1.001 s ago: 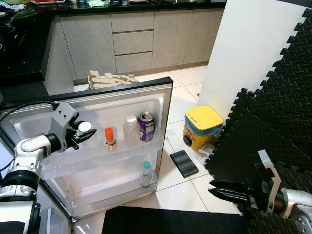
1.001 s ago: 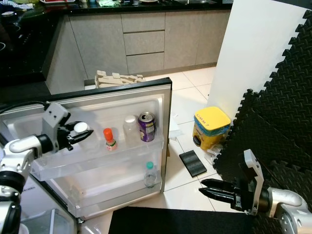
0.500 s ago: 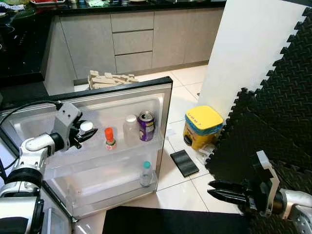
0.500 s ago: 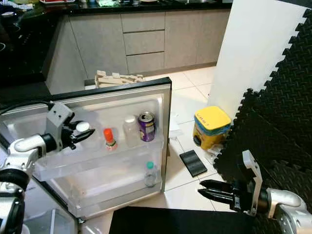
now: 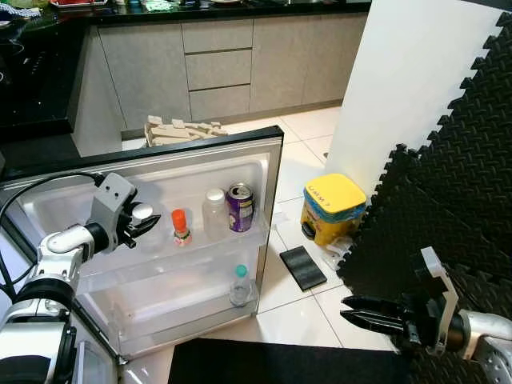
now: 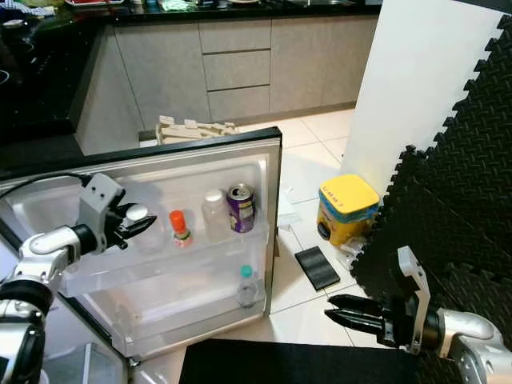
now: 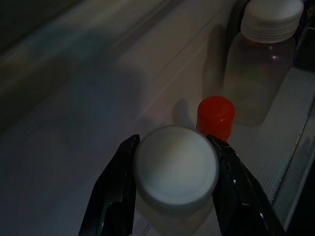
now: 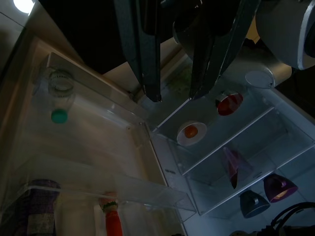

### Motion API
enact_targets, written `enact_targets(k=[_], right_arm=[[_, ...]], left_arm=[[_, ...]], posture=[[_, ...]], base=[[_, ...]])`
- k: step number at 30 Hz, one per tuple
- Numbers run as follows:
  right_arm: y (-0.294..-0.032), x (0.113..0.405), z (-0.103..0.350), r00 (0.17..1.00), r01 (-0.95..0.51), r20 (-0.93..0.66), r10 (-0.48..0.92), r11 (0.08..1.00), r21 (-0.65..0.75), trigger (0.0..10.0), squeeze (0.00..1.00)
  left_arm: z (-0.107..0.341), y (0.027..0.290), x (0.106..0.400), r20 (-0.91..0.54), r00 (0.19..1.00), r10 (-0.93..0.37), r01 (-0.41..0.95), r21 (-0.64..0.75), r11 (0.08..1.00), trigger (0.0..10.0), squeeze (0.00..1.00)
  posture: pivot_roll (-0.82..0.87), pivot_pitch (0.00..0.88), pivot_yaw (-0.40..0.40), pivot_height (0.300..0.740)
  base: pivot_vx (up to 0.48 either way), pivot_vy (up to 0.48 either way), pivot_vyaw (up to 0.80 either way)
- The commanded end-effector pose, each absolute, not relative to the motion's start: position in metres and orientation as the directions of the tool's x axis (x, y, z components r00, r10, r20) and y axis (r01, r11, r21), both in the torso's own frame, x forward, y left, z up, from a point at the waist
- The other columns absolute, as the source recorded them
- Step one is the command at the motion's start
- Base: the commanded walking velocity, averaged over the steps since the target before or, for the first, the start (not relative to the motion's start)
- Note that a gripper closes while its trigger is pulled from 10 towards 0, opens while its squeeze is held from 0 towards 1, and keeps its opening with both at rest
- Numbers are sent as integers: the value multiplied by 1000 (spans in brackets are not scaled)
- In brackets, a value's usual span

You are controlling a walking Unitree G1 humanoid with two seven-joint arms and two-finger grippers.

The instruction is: Restocking fridge

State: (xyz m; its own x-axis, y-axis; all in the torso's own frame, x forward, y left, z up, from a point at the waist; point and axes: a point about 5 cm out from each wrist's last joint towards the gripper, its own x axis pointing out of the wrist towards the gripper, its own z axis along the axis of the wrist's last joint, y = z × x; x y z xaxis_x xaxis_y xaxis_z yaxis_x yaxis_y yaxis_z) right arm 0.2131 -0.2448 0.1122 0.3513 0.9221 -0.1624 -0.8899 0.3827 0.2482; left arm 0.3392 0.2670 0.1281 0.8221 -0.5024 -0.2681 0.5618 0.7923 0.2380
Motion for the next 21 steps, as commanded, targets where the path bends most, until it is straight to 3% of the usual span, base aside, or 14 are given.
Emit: enact_targets(k=[1, 19, 20, 21], right_arm=[[-245, 213, 116, 349, -895, -155, 924, 378, 235, 10000, 0], [-245, 214, 117, 352, -895, -153, 923, 380, 232, 10000, 0], [-245, 214, 117, 352, -896, -153, 923, 380, 232, 10000, 0], [-245, 214, 117, 352, -896, -153, 923, 380, 232, 10000, 0]], left_arm=[[132, 261, 343, -243, 823, -514, 565, 249, 787, 10000, 0], [120, 259, 341, -271, 824, -499, 558, 225, 799, 10000, 0], [120, 259, 341, -270, 824, -498, 557, 224, 800, 10000, 1000], [120, 259, 341, -270, 824, -498, 557, 224, 800, 10000, 1000]], posture=[[2, 0, 22, 740], [-1, 0, 19, 740], [-1, 0, 19, 740], [-1, 0, 19, 740]], base=[[0, 0, 0], [0, 0, 0], [0, 0, 0], [0, 0, 0]])
